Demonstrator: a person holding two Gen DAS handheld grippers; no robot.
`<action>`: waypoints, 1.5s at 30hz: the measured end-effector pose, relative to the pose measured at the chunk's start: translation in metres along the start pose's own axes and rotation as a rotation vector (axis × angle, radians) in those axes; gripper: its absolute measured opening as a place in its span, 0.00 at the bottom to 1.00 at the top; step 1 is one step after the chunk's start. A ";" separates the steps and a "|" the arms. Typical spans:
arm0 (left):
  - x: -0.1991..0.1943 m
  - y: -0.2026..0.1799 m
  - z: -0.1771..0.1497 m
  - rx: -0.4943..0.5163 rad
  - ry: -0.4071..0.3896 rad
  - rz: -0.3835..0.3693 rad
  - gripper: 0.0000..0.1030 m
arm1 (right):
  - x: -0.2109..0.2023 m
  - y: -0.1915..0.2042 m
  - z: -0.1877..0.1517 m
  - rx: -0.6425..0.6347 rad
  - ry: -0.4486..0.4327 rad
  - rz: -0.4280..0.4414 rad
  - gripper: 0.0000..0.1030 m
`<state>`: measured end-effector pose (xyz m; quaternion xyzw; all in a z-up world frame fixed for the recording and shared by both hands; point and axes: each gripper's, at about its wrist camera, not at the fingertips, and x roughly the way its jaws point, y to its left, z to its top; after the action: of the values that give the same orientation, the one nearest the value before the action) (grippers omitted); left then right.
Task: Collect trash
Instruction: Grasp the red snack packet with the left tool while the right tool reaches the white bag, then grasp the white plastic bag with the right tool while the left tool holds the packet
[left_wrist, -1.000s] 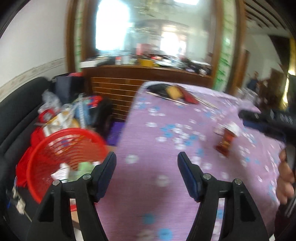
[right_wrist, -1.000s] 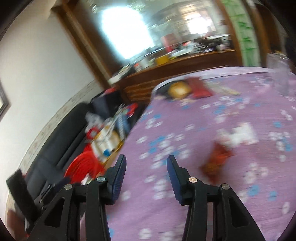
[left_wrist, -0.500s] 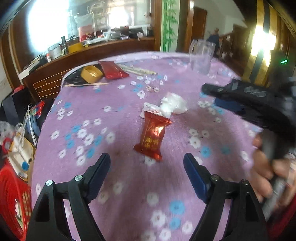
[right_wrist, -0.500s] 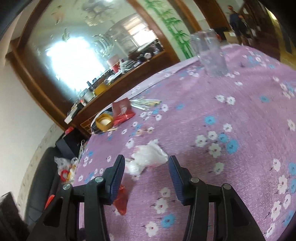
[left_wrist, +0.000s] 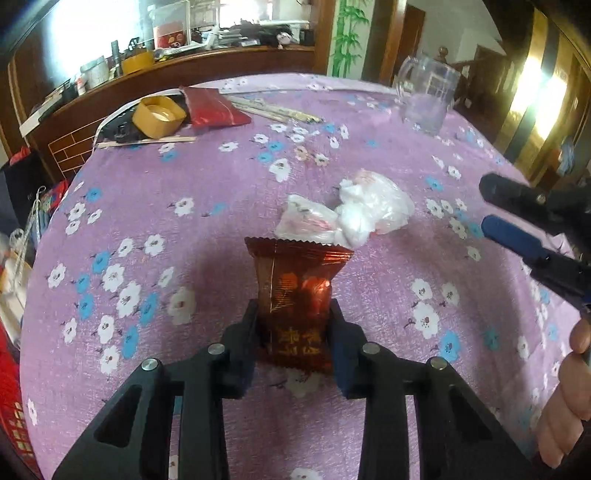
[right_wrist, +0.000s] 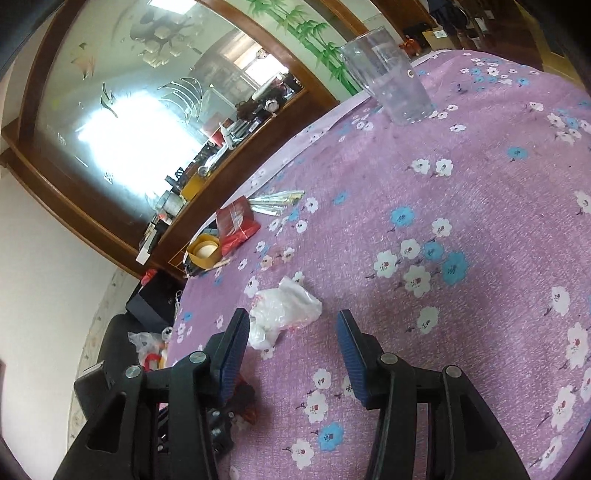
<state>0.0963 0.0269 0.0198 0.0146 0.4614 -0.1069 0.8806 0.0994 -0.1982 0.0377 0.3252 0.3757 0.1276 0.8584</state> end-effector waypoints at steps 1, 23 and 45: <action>-0.004 0.003 -0.002 -0.011 -0.011 -0.007 0.30 | 0.001 0.000 -0.001 -0.004 0.003 -0.001 0.52; -0.055 0.055 -0.010 -0.142 -0.271 0.128 0.30 | 0.059 0.041 -0.018 0.008 0.196 -0.024 0.53; -0.054 0.058 -0.013 -0.149 -0.271 0.141 0.30 | 0.085 0.074 0.001 -0.139 0.164 -0.185 0.30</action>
<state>0.0677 0.0945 0.0527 -0.0331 0.3428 -0.0114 0.9388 0.1604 -0.1032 0.0385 0.2177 0.4630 0.0999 0.8534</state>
